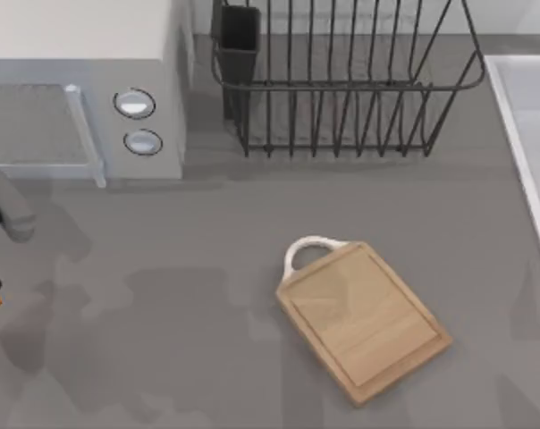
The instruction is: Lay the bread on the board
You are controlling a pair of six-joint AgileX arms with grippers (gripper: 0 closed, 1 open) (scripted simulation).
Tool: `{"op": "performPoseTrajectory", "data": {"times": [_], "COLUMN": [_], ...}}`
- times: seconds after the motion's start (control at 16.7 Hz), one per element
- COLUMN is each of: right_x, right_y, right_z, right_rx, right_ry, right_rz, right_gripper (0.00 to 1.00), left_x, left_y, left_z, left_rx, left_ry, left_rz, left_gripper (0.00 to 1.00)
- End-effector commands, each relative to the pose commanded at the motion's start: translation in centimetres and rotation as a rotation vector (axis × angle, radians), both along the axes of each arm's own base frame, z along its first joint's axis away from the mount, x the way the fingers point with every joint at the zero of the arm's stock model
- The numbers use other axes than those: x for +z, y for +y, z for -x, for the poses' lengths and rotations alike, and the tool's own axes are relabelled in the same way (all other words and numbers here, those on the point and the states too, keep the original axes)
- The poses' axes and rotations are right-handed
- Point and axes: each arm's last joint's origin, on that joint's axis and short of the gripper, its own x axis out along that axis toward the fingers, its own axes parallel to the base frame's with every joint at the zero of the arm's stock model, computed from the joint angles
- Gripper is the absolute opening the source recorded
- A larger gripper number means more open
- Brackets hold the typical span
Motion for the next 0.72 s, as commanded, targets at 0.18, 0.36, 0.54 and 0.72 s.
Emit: {"op": "performPoseTrajectory", "data": {"times": [0.18, 0.36, 0.54, 0.72], "right_x": [0.0, 0.0, 0.0, 0.0], "right_y": [0.0, 0.0, 0.0, 0.0], "right_z": [0.0, 0.0, 0.0, 0.0], "right_rx": [0.0, 0.0, 0.0, 0.0], "right_ry": [0.0, 0.0, 0.0, 0.0], "right_rz": [0.0, 0.0, 0.0, 0.0], "right_gripper": [1.0, 1.0, 1.0, 1.0], "left_x": [3.0, 4.0, 3.9, 4.1], "left_y": [-0.1, -0.1, 0.0, -0.3], "left_z": [0.4, 0.5, 0.5, 0.3], "left_rx": [0.0, 0.002, 0.002, -0.036], "left_ry": [-0.003, -0.014, -0.01, -0.018], "left_rz": [0.0, -0.001, -0.001, 0.0], "left_gripper": [0.0, 0.0, 0.0, 0.0]}}
